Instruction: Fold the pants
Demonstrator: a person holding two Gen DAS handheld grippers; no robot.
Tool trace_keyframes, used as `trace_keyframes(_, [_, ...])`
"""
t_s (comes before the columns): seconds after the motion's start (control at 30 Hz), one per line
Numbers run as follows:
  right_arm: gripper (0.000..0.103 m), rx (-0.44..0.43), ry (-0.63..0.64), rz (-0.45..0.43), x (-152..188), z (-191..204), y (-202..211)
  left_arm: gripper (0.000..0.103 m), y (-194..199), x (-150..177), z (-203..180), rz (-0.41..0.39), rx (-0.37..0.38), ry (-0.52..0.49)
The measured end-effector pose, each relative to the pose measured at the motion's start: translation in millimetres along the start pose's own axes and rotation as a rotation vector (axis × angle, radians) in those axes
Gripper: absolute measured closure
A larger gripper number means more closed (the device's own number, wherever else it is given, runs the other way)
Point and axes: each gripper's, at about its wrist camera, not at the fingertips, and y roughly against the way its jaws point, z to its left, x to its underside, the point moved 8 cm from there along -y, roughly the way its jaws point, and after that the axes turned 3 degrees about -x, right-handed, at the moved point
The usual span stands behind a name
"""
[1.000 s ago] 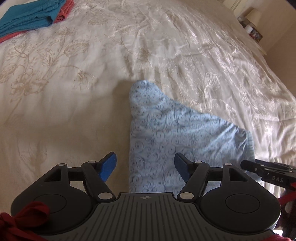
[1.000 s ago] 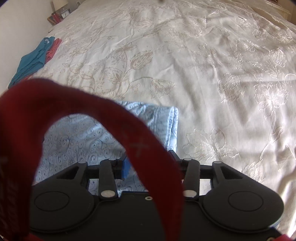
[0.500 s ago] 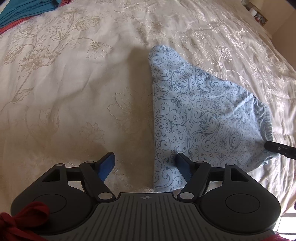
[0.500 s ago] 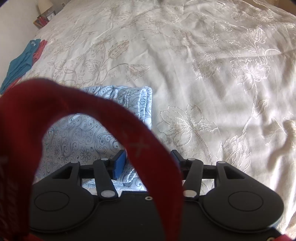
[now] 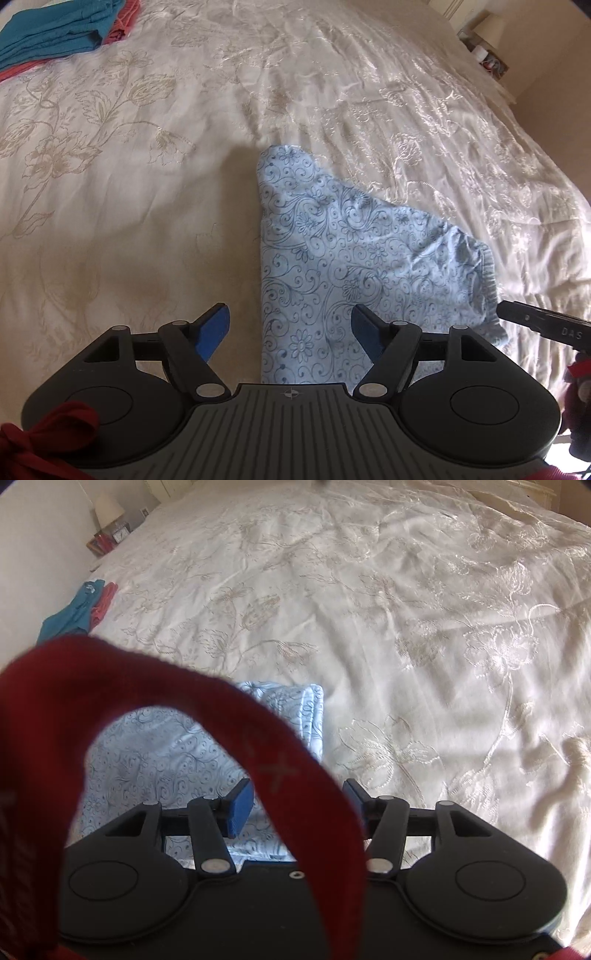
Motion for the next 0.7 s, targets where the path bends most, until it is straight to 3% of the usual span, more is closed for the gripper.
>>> trace_keyframes(0.23, [0.042,-0.059,-0.027,0.039,-6,0,-26,0.031,-25,-7,0,0.023,-0.004,-0.004])
trace_keyframes(0.47, [0.042,-0.114,-0.097,0.098,-1,-11,-50,0.03,-54,-15,-3,0.074,0.048,0.007])
trace_keyframes(0.6, [0.039,-0.17,-0.137,0.119,-4,-16,-63,0.014,-71,-21,-8,0.103,0.077,-0.001])
trace_keyframes(0.7, [0.031,-0.219,-0.157,0.133,-8,-15,-72,0.001,-80,-23,-14,0.123,0.095,-0.017])
